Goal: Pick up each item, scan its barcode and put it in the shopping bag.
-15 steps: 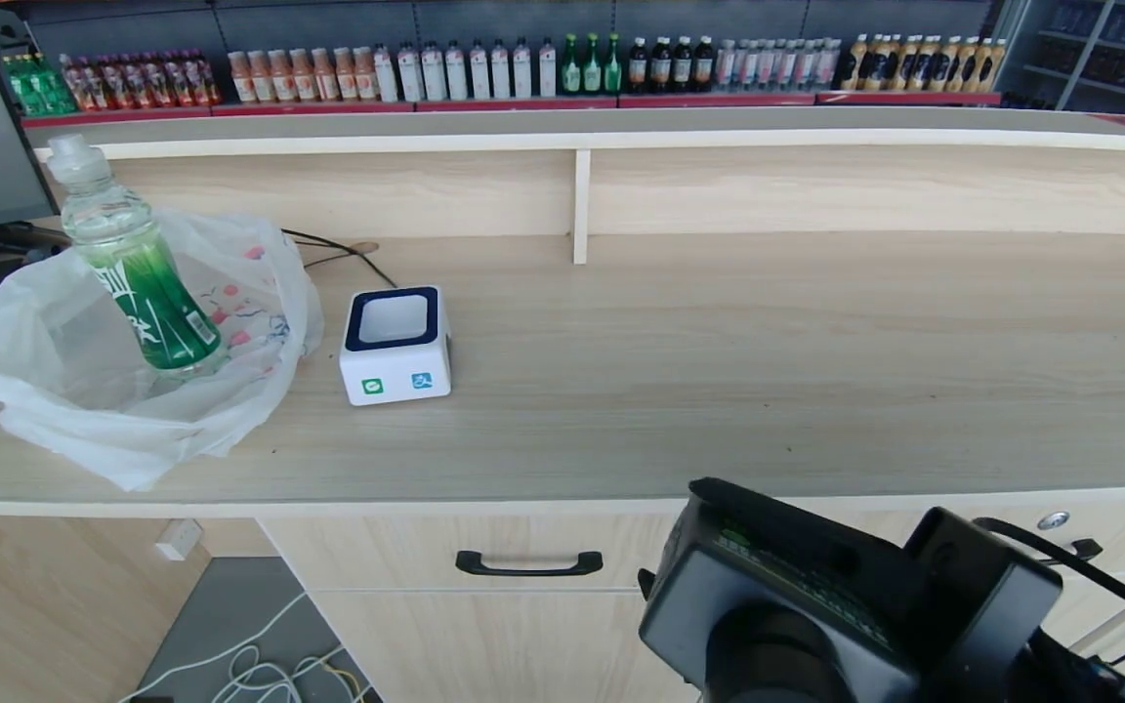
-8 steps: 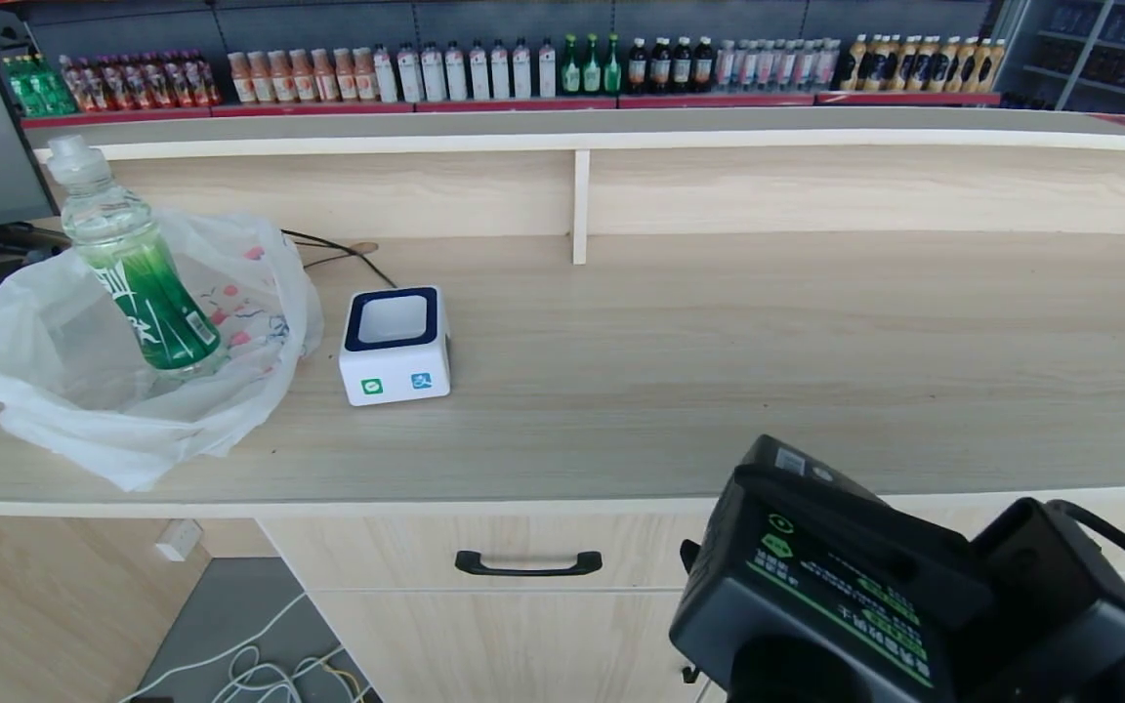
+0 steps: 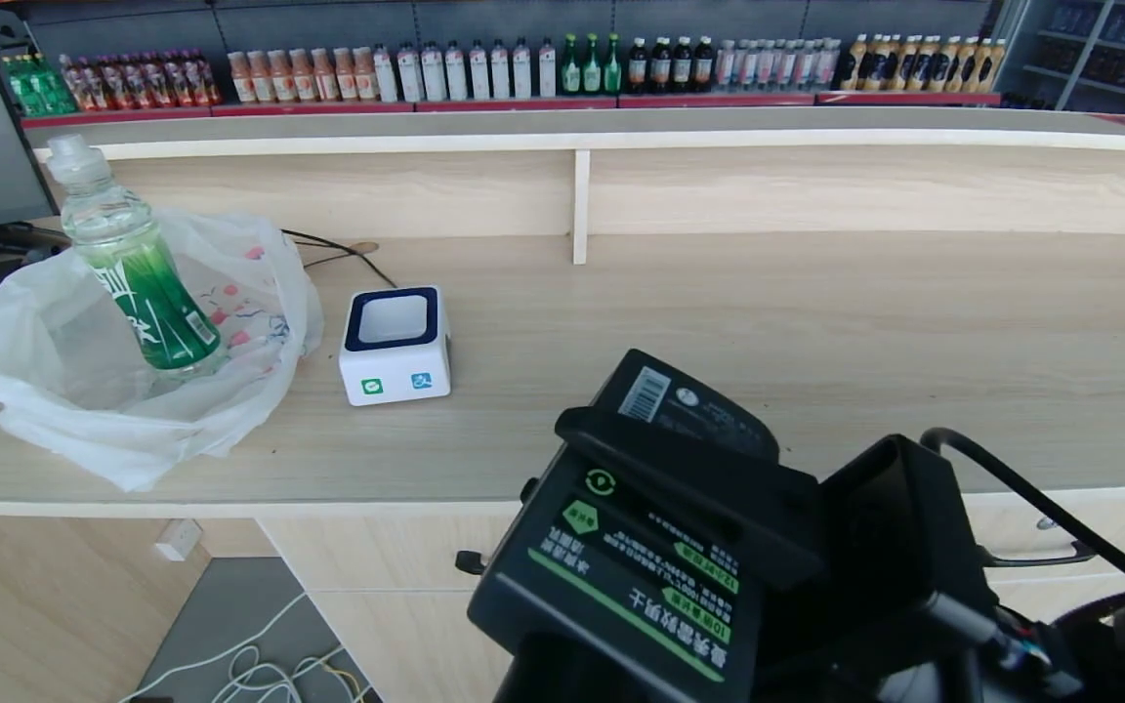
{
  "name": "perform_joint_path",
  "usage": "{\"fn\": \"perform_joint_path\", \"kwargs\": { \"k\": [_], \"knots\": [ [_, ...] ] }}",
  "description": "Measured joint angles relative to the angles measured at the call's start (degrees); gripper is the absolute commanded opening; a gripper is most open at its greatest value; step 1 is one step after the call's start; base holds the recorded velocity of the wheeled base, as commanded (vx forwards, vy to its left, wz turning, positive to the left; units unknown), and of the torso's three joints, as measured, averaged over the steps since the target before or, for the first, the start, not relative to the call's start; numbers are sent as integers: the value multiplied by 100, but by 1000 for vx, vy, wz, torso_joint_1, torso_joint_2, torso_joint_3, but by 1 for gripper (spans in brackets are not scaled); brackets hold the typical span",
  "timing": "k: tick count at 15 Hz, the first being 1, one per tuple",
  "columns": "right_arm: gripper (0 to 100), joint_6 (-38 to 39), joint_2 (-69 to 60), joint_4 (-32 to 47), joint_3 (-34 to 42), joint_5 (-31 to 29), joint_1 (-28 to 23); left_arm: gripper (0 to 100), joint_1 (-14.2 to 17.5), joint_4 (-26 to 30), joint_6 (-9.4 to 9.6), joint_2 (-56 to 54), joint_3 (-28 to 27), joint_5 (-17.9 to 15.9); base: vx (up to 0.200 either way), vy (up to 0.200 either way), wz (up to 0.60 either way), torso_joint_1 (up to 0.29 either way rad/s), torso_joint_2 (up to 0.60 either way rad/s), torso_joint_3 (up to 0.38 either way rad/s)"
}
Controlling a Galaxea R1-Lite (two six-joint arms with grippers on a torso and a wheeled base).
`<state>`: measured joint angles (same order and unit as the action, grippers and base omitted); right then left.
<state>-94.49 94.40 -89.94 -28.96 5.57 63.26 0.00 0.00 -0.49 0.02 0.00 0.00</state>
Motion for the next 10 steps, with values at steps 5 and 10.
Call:
{"fn": "perform_joint_path", "kwargs": {
  "k": [5, 10],
  "knots": [
    [0, -1346, 83, 2, -385, 55, 215, 100, 0, 0, -2, 0, 0, 0, 0, 0, 0, 0, 0, 0],
    [0, -1645, 57, 0, -494, 59, 289, 100, 0, 0, -2, 0, 0, 0, 0, 0, 0, 0, 0, 0]
  ]
}}
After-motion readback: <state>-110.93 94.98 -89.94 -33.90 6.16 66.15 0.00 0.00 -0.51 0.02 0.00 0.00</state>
